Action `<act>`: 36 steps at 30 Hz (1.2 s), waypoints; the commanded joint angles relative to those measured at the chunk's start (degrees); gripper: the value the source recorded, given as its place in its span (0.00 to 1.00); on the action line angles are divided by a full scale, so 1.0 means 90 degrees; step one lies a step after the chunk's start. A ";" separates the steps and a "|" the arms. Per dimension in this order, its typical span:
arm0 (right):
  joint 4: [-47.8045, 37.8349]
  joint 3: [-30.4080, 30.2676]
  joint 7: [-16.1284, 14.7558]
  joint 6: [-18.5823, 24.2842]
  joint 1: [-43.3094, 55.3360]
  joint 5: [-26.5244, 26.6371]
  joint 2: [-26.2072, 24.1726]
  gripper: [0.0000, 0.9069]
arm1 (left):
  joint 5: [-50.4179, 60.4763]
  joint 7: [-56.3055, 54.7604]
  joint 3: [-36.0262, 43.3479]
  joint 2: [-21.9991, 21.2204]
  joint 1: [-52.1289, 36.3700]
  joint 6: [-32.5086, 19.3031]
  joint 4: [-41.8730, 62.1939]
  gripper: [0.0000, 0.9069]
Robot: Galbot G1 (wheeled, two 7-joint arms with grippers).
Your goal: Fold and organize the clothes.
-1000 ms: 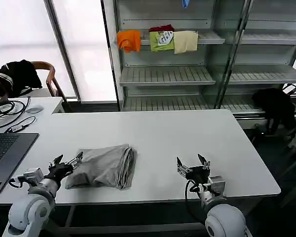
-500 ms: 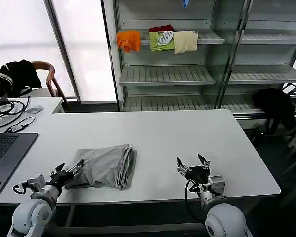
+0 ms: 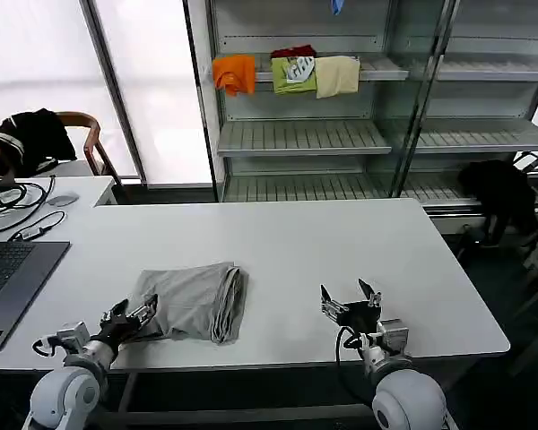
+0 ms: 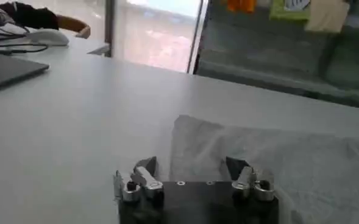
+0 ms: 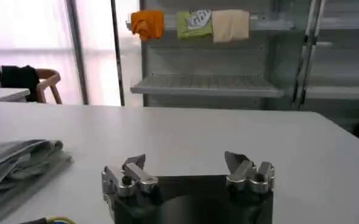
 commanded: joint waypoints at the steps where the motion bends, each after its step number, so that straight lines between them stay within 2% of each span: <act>1: -0.0009 0.0011 -0.0005 0.0014 0.0012 0.0002 -0.0001 1.00 | 0.0014 0.0143 0.0019 -0.0016 0.0031 -0.0139 0.0118 0.02; 16: 0.0010 0.0017 -0.0007 0.0022 0.0025 0.0001 0.0002 1.00 | 0.0219 0.0215 0.0052 -0.0053 0.0054 -0.0310 0.0082 0.01; 22: 0.0016 0.0021 -0.0008 0.0021 0.0028 0.0002 -0.0007 1.00 | 0.0195 0.0320 -0.0357 0.0166 0.0071 -0.0439 0.0185 0.01; 25: 0.0004 0.0022 -0.0008 0.0021 0.0046 0.0003 -0.0017 1.00 | 0.0093 0.0437 -0.0816 0.0482 0.0139 -0.0491 0.0234 0.01; 36: -0.0028 -0.0044 -0.0015 0.0014 0.0127 0.0019 -0.0012 1.00 | -0.0004 0.0974 -0.2340 0.2169 0.0323 -0.0678 0.1157 0.01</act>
